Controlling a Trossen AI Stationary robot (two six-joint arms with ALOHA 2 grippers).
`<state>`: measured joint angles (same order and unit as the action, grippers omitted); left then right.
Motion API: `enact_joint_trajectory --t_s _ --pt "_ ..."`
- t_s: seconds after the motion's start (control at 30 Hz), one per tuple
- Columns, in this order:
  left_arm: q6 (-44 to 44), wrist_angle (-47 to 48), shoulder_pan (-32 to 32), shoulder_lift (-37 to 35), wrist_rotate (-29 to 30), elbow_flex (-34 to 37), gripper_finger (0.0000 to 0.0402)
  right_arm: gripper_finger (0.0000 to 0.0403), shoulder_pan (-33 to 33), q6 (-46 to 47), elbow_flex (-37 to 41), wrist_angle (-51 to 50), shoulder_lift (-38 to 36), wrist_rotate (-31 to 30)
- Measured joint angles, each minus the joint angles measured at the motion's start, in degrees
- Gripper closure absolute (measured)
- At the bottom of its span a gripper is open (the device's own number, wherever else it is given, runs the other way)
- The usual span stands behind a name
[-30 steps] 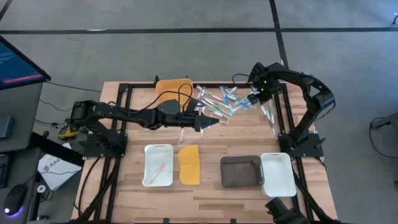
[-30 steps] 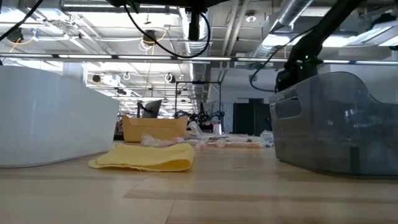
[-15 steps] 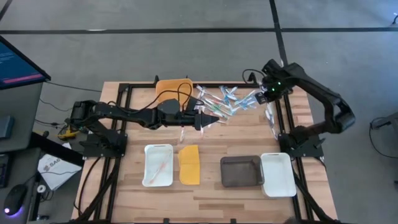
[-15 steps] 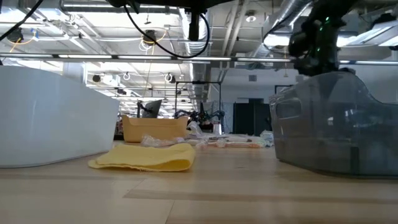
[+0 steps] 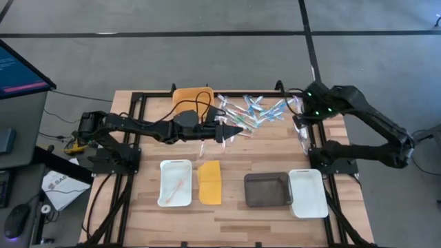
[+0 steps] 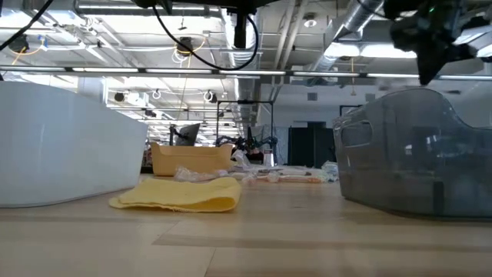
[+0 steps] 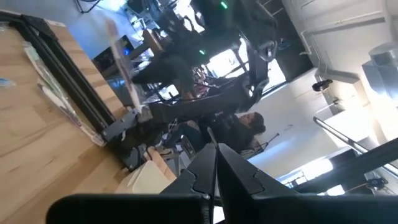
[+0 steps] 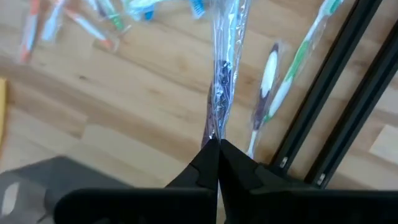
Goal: Pick & Place Toothbrushes
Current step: Put the purple toothbrush into the right white bin
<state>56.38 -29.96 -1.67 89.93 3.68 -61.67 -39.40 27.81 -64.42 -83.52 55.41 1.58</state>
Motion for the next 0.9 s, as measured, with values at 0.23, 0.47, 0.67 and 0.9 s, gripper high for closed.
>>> enact_joint_trajectory --t_s 0.23,0.47,0.67,0.9 --pt "1.52 -1.15 2.19 0.0 5.95 0.0 0.0394 0.0403 9.39 9.23 0.0 -3.79 -8.01 -0.02" --pt "2.56 -1.77 7.15 0.0 16.04 0.0 0.0394 0.0403 18.62 20.29 -0.02 -5.47 -15.22 -0.34" --pt "2.56 -2.67 11.47 0.0 22.55 0.0 0.0394 0.0403 25.73 28.75 -0.02 -6.61 -19.24 -0.77" --pt "2.52 -3.04 13.77 0.0 23.85 0.0 0.0394 0.0403 31.49 33.77 -0.02 -6.5 -19.29 -2.05"
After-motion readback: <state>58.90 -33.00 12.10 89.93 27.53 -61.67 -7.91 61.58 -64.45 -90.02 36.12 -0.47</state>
